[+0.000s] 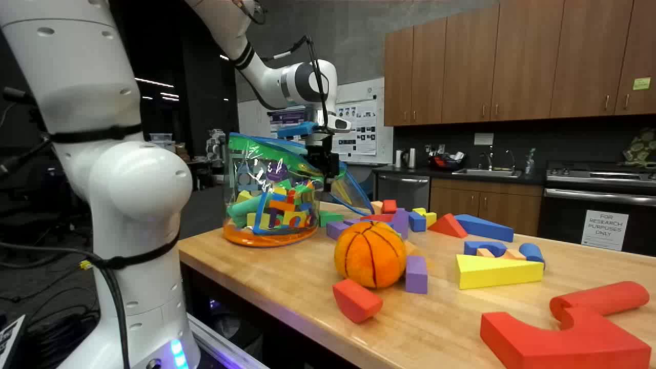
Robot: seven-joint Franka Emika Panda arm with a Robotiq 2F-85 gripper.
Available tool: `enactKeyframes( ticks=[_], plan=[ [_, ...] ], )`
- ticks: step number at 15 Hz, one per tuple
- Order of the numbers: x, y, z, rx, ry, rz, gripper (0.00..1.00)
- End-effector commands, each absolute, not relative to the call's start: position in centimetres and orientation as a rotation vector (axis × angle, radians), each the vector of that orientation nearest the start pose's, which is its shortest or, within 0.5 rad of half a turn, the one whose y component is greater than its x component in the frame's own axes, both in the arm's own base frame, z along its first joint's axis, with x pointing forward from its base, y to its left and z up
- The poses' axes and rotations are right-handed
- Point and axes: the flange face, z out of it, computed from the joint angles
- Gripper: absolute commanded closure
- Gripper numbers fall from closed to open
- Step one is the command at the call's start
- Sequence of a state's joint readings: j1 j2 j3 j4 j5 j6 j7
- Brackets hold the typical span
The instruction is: Take the green cylinder out of the bag and put the blue block in the bag.
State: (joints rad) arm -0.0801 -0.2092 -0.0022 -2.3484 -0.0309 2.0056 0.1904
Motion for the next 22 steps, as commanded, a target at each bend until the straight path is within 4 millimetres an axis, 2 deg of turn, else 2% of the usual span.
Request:
enactKeyframes(
  ticks=[1, 11, 13, 17, 22],
  plan=[
    [45.5, -3.9, 40.5, -3.142, 0.407, 0.211, 0.00],
    [45.5, -3.9, 40.5, -3.142, 0.407, 0.211, 0.00],
    [45.2, -4.5, 40.8, -3.150, 0.418, 0.197, 0.00],
    [44.4, -5.8, 43.2, -3.165, 0.467, 0.107, 0.00],
    [42.7, -6.5, 48.5, -3.200, 0.492, -0.100, 0.00]
  ],
)
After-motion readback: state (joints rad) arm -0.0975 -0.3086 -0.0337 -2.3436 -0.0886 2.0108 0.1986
